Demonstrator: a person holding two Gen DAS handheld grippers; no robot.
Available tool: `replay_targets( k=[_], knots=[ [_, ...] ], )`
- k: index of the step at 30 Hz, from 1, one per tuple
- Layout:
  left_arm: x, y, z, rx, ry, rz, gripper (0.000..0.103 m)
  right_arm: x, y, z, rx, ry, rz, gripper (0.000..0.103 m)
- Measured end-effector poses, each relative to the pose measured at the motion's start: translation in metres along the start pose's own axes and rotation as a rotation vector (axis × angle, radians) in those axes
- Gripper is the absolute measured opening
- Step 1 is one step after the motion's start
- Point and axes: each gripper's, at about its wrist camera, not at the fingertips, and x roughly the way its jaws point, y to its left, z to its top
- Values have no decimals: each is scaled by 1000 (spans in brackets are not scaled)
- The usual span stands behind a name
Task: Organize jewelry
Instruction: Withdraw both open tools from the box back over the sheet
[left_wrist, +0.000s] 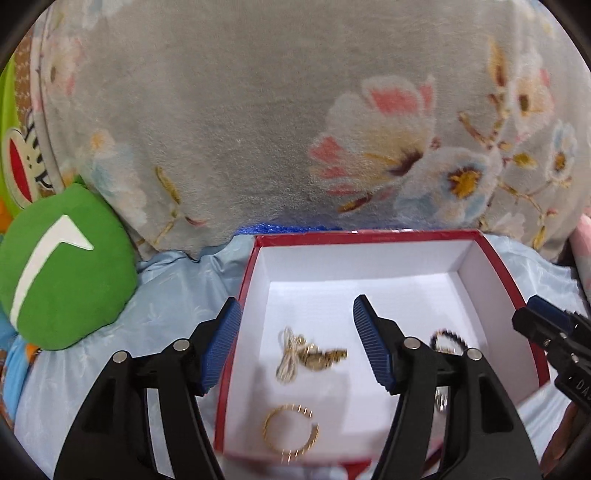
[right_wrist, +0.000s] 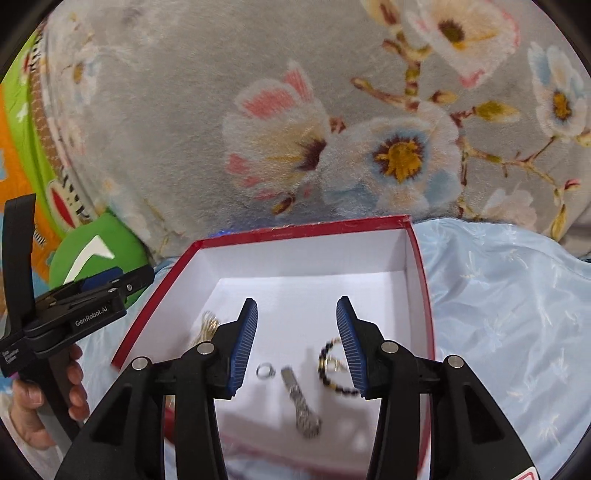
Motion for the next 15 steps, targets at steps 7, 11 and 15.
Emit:
replay_targets(
  k=[7, 11, 15],
  knots=[
    [-69, 7, -67, -13, 88, -50, 61, -85, 21, -73, -45, 25, 21, 44],
    [-97, 7, -114, -6, 163, -66, 61, -124, 33, -119, -68, 73, -8, 44],
    [-115, 0, -159, -2, 250, -105, 61, -146, 40, -169, -65, 155, -30, 44]
  ],
)
